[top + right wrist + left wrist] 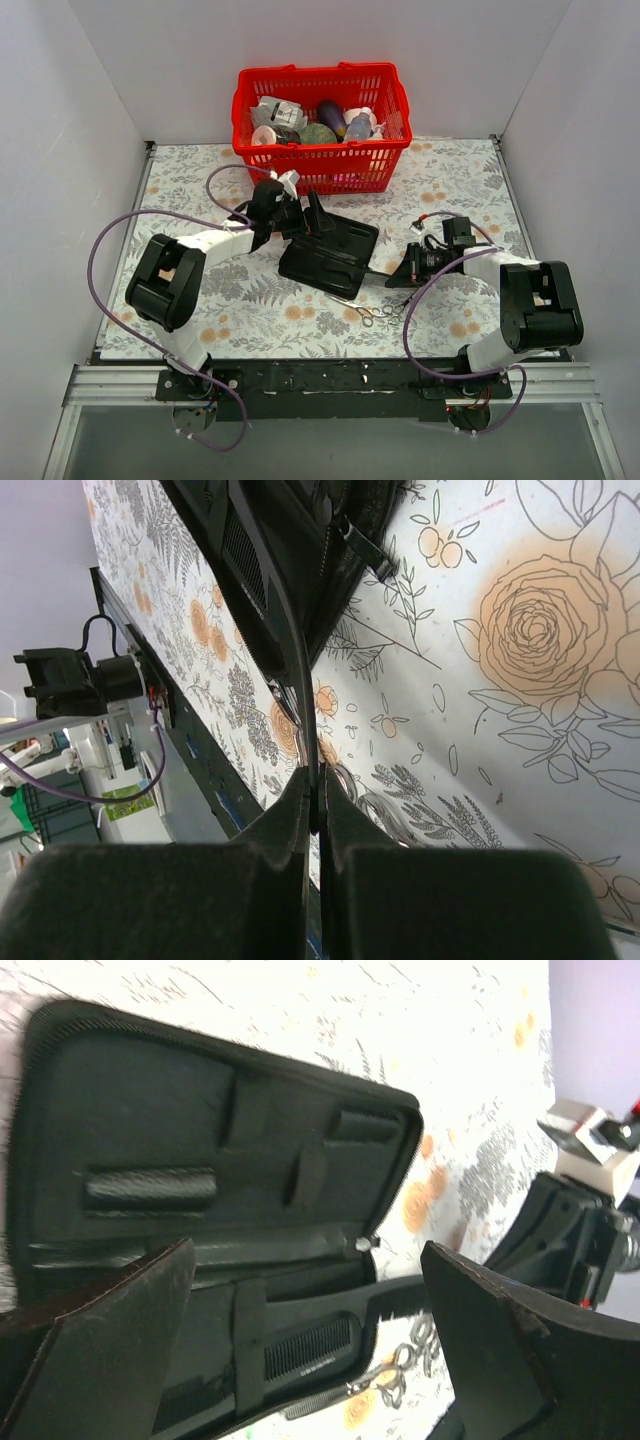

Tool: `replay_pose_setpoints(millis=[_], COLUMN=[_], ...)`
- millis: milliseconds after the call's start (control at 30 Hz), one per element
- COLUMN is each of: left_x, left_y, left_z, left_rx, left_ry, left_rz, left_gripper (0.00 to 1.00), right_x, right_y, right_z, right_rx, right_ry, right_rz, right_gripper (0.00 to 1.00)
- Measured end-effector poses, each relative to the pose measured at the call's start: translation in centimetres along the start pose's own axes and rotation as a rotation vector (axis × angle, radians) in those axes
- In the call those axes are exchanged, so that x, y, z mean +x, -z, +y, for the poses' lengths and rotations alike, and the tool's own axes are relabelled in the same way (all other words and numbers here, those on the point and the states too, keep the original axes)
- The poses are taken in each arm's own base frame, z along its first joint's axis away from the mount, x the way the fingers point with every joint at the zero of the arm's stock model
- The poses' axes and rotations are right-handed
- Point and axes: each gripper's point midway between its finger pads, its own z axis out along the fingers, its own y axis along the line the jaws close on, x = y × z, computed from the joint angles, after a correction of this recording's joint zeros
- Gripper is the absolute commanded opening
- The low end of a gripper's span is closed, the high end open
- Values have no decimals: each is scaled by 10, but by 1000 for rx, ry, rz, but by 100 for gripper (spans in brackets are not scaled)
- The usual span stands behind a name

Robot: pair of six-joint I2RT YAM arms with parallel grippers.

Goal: Sort the hair-cutting tools
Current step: Place the comb in the hairdressing tool bag.

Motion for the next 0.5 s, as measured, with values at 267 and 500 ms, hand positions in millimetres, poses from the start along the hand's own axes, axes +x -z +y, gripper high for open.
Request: replay_pose_setpoints(millis=[267, 500], left_x=[-31, -18], left_y=[-25, -46], left_z=[25, 51], left_rx=[-118, -158], left_ry=[-50, -44], left_rz=[-41, 8], left_gripper=[98, 98], right_x=[-2, 0], right_y=[-6, -13], right_z=[4, 10], right_rx=[-2, 4], right_ry=[14, 20], right_rz=[2, 20], right_gripper=[1, 1])
